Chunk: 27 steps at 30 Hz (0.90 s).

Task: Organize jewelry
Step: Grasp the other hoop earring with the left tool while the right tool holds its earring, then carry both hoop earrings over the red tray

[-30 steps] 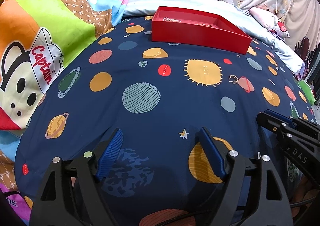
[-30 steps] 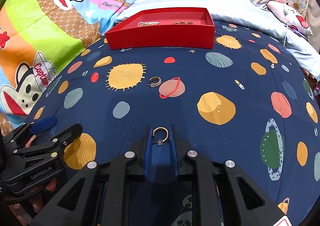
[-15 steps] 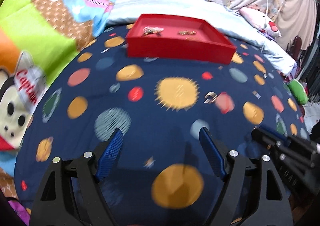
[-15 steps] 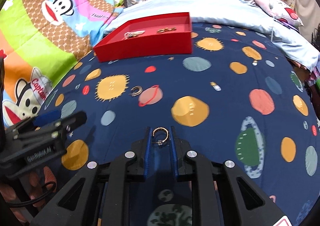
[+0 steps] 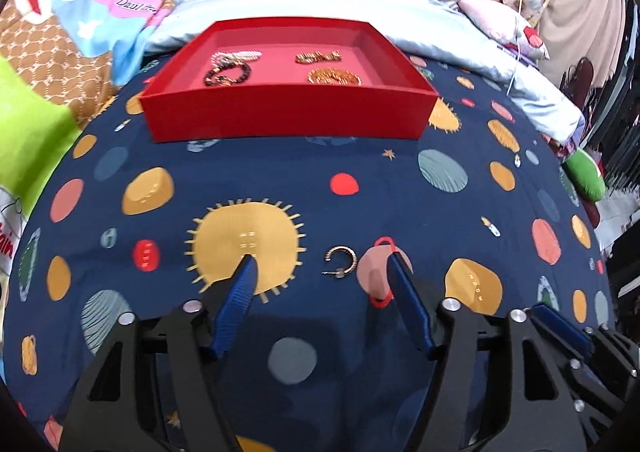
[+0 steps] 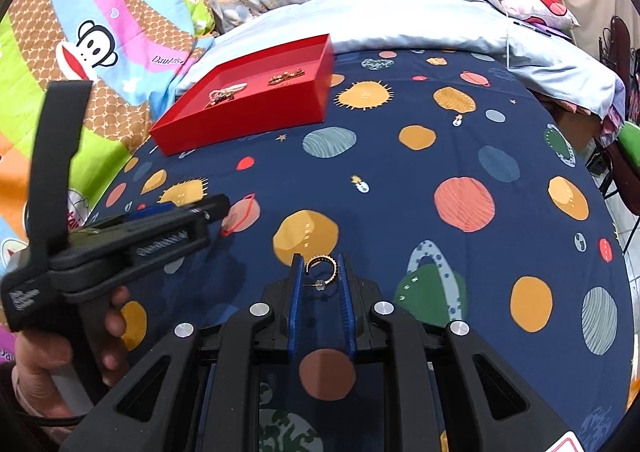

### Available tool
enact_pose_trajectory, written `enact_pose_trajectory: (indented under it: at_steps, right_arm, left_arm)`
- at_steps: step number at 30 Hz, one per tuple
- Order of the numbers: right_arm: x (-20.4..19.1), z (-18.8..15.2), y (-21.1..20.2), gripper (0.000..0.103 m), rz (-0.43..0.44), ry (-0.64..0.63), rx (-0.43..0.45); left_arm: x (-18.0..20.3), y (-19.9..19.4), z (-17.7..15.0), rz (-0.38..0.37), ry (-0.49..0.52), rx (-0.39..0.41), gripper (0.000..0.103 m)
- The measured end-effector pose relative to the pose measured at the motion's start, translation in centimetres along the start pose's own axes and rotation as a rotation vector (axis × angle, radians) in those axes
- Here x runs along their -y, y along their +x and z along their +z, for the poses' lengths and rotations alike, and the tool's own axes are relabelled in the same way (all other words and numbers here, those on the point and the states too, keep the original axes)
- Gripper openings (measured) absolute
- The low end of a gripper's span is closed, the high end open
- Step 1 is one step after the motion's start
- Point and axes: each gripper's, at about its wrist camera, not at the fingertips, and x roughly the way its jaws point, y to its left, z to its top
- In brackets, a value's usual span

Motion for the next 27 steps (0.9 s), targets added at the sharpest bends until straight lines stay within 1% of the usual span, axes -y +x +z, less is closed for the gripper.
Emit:
enact_pose_trajectory:
  at_steps: [1, 4, 6, 7, 10, 12, 13, 15, 17, 23, 27]
  right_arm:
    - [0.2, 0.0, 0.1, 0.016, 0.001, 0.004, -0.001]
    - [0.5, 0.1, 0.4, 0.016, 0.003, 0.011, -0.005]
    - [0.6, 0.1, 0.6, 0.016, 0.006, 0.015, -0.008]
    - [0.6, 0.0, 0.6, 0.016, 0.007, 0.016, -0.009]
    - [0.7, 0.0, 0.7, 0.016, 0.01, 0.019, -0.01]
    - [0.6, 0.0, 0.7, 0.016, 0.011, 0.02, -0.009]
    - [0.6, 0.0, 0.7, 0.016, 0.01, 0.019, -0.008]
    - [0.6, 0.0, 0.6, 0.016, 0.01, 0.019, -0.005]
    - [0.5, 0.1, 0.4, 0.016, 0.011, 0.021, -0.001]
    - [0.4, 0.2, -0.1, 0.016, 0.015, 0.026, 0.006]
    - [0.1, 0.3, -0.5, 0.016, 0.019, 0.019, 0.013]
  left_arm:
    - [0.2, 0.4, 0.0, 0.005, 0.004, -0.011, 0.057]
    - [0.6, 0.7, 0.0, 0.04, 0.025, -0.001, 0.052]
    - [0.7, 0.8, 0.0, 0.053, 0.03, 0.006, 0.046]
    - [0.8, 0.8, 0.0, 0.061, 0.039, 0.009, 0.044]
    - [1.0, 0.8, -0.1, 0.069, 0.058, 0.017, 0.035]
    - [1.3, 0.7, -0.2, 0.072, 0.068, 0.021, 0.026]
    - [1.3, 0.7, -0.2, 0.07, 0.071, 0.021, 0.025]
    - [1.4, 0.7, -0.2, 0.066, 0.074, 0.02, 0.018]
    - [1.3, 0.6, -0.3, 0.059, 0.074, 0.017, 0.016]
    - [0.9, 0.1, -0.6, 0.038, 0.06, 0.012, 0.016]
    - [0.0, -0.8, -0.8, 0.015, 0.029, 0.008, 0.016]
